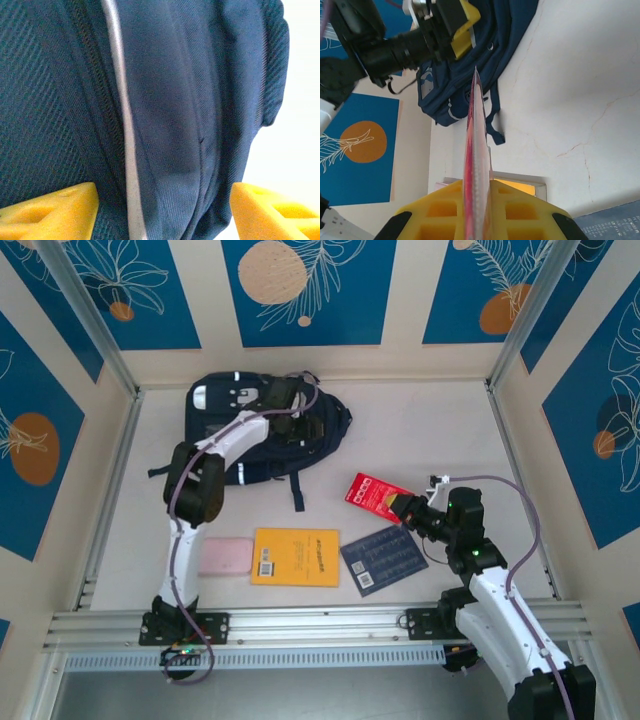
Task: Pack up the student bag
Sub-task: Move the student bag to the top-center of the table, then open the student bag at the top-center of the table.
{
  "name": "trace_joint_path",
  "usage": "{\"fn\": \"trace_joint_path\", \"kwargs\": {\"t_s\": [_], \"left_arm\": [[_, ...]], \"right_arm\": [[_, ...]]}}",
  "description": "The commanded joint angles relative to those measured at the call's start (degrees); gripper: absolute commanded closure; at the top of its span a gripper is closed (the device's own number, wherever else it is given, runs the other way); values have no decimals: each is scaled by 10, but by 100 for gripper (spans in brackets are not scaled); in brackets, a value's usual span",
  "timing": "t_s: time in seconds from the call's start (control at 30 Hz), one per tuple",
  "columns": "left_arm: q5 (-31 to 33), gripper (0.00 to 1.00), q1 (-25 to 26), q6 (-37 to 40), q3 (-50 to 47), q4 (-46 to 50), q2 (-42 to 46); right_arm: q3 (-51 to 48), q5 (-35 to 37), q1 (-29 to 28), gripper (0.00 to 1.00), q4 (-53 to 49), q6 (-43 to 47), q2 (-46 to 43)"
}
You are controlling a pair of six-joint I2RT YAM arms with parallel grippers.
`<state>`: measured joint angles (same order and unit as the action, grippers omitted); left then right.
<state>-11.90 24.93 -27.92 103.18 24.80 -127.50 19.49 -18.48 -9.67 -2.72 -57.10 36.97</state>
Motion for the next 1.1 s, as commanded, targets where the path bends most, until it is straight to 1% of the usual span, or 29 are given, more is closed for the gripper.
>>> {"fn": "trace_joint_path", "kwargs": {"t_s": [0.0,0.07,0.23,0.3,0.37,0.43,0.5,0.6,0.7,0.8,0.97,1.07], "left_arm": [[-44,30,-11,-33,-109,-22,69],[-39,30,-11,-31,-157,-20,106],[-6,28,-13,-51,-292,-34,231],[-7,29,-12,-48,-325,-39,272],[7,28,-9,-21,-329,-21,293],[49,26,0,21,-301,22,291],[84,23,8,48,-262,60,274],[117,18,18,69,-218,78,248],[130,16,25,83,-165,102,207],[122,15,35,94,-113,124,166],[179,13,65,128,-40,153,106],[226,12,76,136,16,192,57]], "right_arm": [[6,-20,5,90,2,6,-5],[5,-24,5,89,1,7,-8],[2,-34,10,89,7,13,-14],[8,-42,11,88,11,18,-14],[19,-43,11,88,1,28,-13],[31,-37,10,88,-16,43,-14],[37,-34,11,88,-23,50,-14],[39,-36,11,87,-22,48,-14],[35,-40,12,87,-20,41,-15],[23,-48,16,87,-15,31,-19],[7,-67,34,87,-8,19,-23],[3,-75,48,87,-8,14,-25]]}}
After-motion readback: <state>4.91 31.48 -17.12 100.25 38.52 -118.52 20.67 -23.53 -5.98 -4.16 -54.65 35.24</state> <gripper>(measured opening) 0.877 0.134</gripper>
